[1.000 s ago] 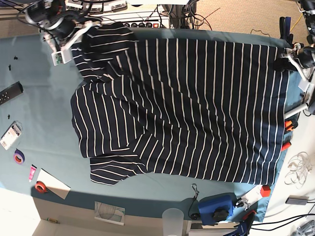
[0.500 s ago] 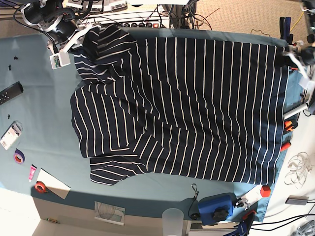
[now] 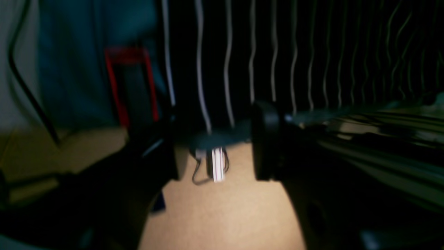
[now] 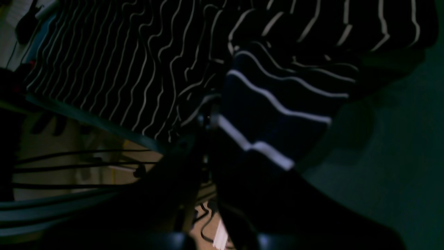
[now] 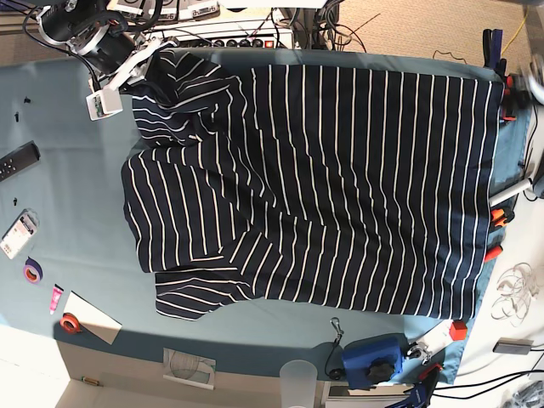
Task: Layout the t-shirt on the table in an organized manner, then fold the t-shirt properly
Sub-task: 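Hold the collar with the right gripper and grasp the hem with the left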
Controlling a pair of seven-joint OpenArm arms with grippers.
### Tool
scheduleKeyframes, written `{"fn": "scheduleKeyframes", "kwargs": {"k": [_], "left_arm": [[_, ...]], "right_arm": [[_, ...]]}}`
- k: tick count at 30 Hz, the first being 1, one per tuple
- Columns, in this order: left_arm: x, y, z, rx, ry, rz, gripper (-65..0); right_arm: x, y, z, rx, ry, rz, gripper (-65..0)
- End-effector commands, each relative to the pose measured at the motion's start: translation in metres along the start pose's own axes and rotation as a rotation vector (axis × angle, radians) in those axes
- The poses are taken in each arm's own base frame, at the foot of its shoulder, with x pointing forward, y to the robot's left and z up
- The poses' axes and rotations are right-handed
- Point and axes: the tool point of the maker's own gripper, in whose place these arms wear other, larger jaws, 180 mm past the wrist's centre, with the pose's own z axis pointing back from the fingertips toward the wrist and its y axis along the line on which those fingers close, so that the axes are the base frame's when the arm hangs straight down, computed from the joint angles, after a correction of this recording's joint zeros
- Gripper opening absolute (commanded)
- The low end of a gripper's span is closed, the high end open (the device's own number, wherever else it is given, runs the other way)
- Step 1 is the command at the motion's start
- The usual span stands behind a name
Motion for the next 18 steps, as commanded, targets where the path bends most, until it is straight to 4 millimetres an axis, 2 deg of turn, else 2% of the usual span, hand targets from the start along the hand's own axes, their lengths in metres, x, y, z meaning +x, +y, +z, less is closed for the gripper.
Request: {"fn": "scheduleKeyframes", "kwargs": {"k": [1, 10, 18], "left_arm": [[0.008, -0.001, 0.008, 0.003, -0.018, -0.020, -34.1], [-0.010, -0.003, -0.016, 0.010, -0.076, 0.115, -34.1], [-0.019, 0.014, -0.023, 0.117, -0.096, 0.195, -34.1]], "right_arm": [[0.006, 0.001, 0.003, -0.001, -0.024, 0.016, -65.0], [0.002, -0.002, 0.003, -0.017, -0.002, 0.020, -65.0], [0.003, -0.002, 0.003, -0.017, -0.003, 0.020, -65.0]]}}
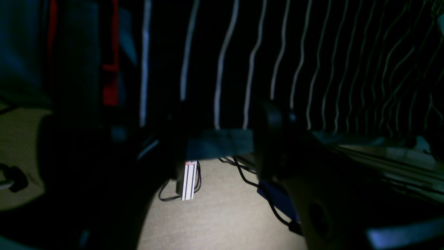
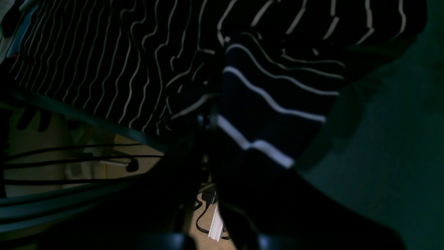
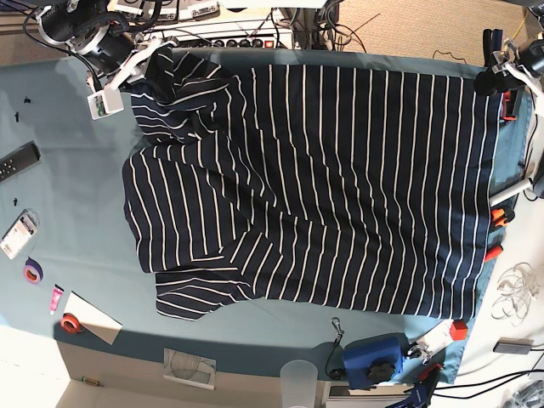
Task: Layout the t-shirt on the table in an organized manner, then fold the t-shirt properly
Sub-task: 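Hold the collar with the right gripper and grasp the hem with the left, then lift the shirt with both grippers and stretch it between them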
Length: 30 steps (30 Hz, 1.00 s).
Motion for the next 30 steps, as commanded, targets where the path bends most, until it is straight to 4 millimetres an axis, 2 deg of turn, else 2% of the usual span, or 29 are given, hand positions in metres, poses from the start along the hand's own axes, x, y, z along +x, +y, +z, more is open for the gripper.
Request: {"fn": "scheduleKeyframes", "kwargs": {"k": [1, 8, 13, 16, 19, 23, 24, 30], "left_arm": [[0.001, 0.016, 0.007, 0.084, 0.023, -0.002, -34.1], [-0.006, 0.015, 0.001, 0.089, 0.077, -0.018, -34.1], [-0.036, -0.010, -0.030, 0.020, 0.209, -0.083, -34.3], [-0.044, -0.010, -0.046, 0.066, 0.228, -0.145, -35.4], [-0.043, -0.008, -0.052, 0.098, 0.244, -0.147, -42.1], [-0.035, -0.011, -0.054, 0.090, 0.242, -0.157, -63.3], [-0.035, -0.011, -0.054, 0.089, 0.243, -0.159, -65.0], [-0.021, -0.020, -0.047, 0.033, 0.207, -0.122, -65.0]], "right_arm": [[0.007, 0.002, 0.003, 0.003, -0.028, 0.015, -65.0], [0.007, 0.002, 0.003, 0.004, -0.028, 0.015, -65.0], [0.007, 0.002, 0.003, 0.004, -0.029, 0.015, -65.0], [0.007, 0.002, 0.003, 0.004, -0.029, 0.015, -65.0], [0.007, 0.002, 0.003, 0.004, -0.028, 0.015, -65.0], [0.007, 0.002, 0.003, 0.004, -0.029, 0.015, -65.0], [0.007, 0.002, 0.003, 0.004, -0.029, 0.015, -65.0], [0.014, 0.010, 0.004, 0.047, -0.065, 0.006, -65.0]]}}
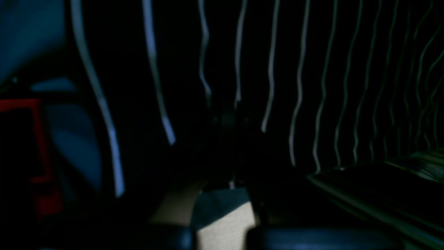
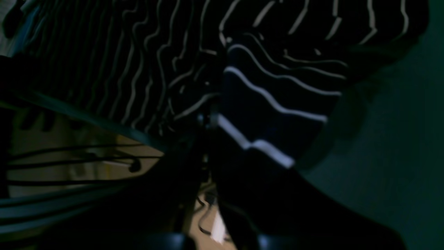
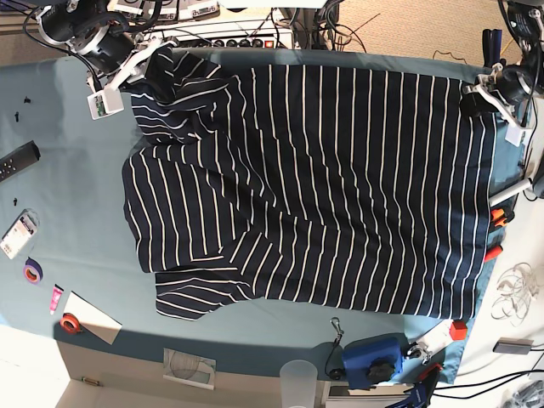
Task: Layout the t-shirt on the table in an organized manner, then fold the t-shirt properly
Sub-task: 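Lift the shirt with both grippers and stretch it between them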
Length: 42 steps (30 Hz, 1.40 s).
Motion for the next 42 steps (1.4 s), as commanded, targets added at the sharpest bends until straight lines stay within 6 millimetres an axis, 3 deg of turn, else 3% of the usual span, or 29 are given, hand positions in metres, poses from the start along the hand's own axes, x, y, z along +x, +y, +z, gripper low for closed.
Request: {"fn": "scheduleKeyframes", "kwargs": {"k": [1, 7, 10, 17, 23, 28, 34, 38, 42], "left_arm": [[-0.020, 0.002, 0.006, -0.008, 0.081, 0.016, -65.0], [0.028, -0.013, 0.048, -0.160, -0.171, -0.017, -65.0], [0.035, -0.012, 0.060, -0.179, -0.213, -0.004, -65.0], [0.047, -0.021, 0.063, -0.220, -0.258, -0.039, -65.0], [0.077, -0.029, 0.064, -0.240, -0.326, -0.080, -65.0], [0.095, -0.022, 0.069, -0.192, -0.333, -0.129, -65.0], [0.114, -0.014, 0.078, -0.137, -0.363, -0.149, -65.0], [0.118, -0.010, 0.083, -0.115, -0.354, -0.165, -65.0], [0.121, -0.008, 0.086, -0.105, -0.349, -0.176, -65.0]], "right_arm": [[0.012, 0.008, 0.003, 0.034, -0.054, 0.009, -65.0], [0.024, 0.022, 0.005, 0.115, -0.123, -0.008, -65.0], [0.024, 0.022, 0.005, 0.115, -0.123, -0.008, -65.0], [0.024, 0.019, 0.007, 0.100, -0.124, -0.010, -65.0], [0.040, -0.008, 0.022, -0.005, -0.198, -0.008, -65.0], [0.054, -0.022, 0.026, -0.063, -0.246, 0.009, -65.0], [0.049, -0.031, 0.025, -0.113, -0.222, 0.016, -65.0], [0.034, -0.025, 0.025, -0.090, -0.179, -0.018, -65.0], [0.027, 0.004, 0.033, 0.034, -0.200, -0.077, -65.0]]}}
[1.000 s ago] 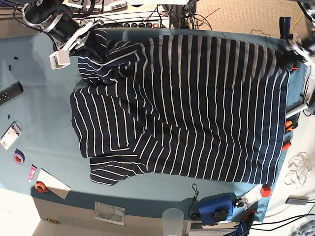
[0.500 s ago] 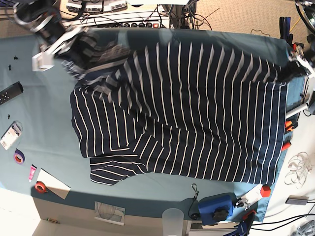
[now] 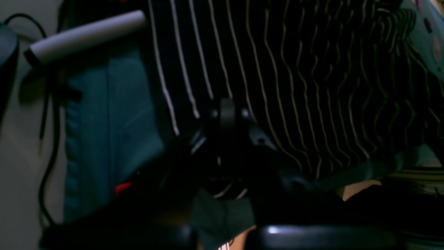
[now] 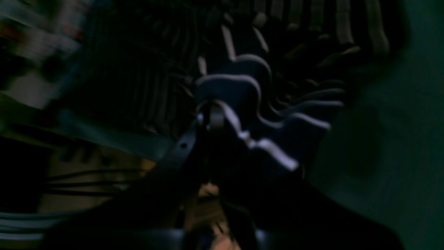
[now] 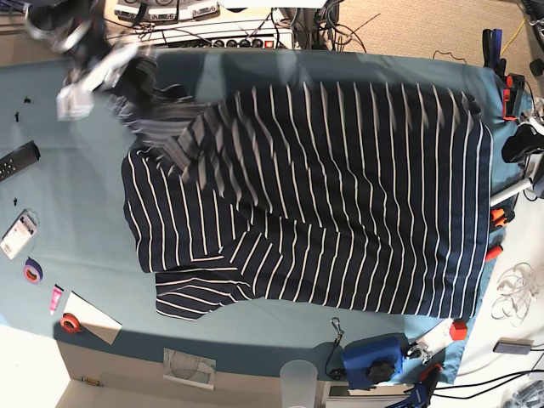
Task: Layout the t-shirt on the table in an organized manner, then fold the t-shirt properly
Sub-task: 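Lift the shirt with both grippers and stretch it between them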
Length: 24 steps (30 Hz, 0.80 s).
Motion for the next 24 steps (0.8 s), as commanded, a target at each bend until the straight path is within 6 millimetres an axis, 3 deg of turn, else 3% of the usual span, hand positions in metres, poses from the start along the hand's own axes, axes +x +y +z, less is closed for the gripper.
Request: {"fn": "scheduleKeyframes", "kwargs": {"k": [1, 5, 9, 10, 13, 14, 19, 24], "left_arm": [[0.015, -0.002, 0.006, -0.002, -0.028, -0.033, -65.0], [0.010, -0.002, 0.006, -0.003, 0.000, -0.032, -65.0], [-0.010, -0.001, 0.007, 0.000, 0.060, -0.015, -65.0], [-0.017, 0.000, 0.009, 0.001, 0.074, -0.015, -61.1], [-0.030, 0.001, 0.012, 0.009, 0.071, -0.004, -38.8], [-0.032, 0.004, 0.013, 0.022, 0.059, 0.002, -35.0], [-0.051, 0.014, 0.005, 0.090, 0.134, 0.016, -34.0], [-0.083, -0.003, -0.020, 0.045, 0.270, 0.026, -33.9]], "right_arm": [[0.012, 0.008, 0.004, 0.016, -0.044, 0.026, -65.0], [0.010, 0.011, 0.007, 0.012, -0.032, 0.038, -65.0], [0.010, 0.011, 0.006, 0.014, -0.030, 0.038, -65.0], [0.010, 0.011, 0.006, 0.014, -0.031, 0.038, -65.0], [0.010, 0.011, 0.006, 0.014, -0.030, 0.038, -65.0], [0.010, 0.011, 0.006, 0.014, -0.030, 0.038, -65.0], [0.010, 0.011, 0.006, 0.014, -0.030, 0.038, -65.0], [0.010, 0.011, 0.006, 0.014, -0.031, 0.038, -65.0]]}}
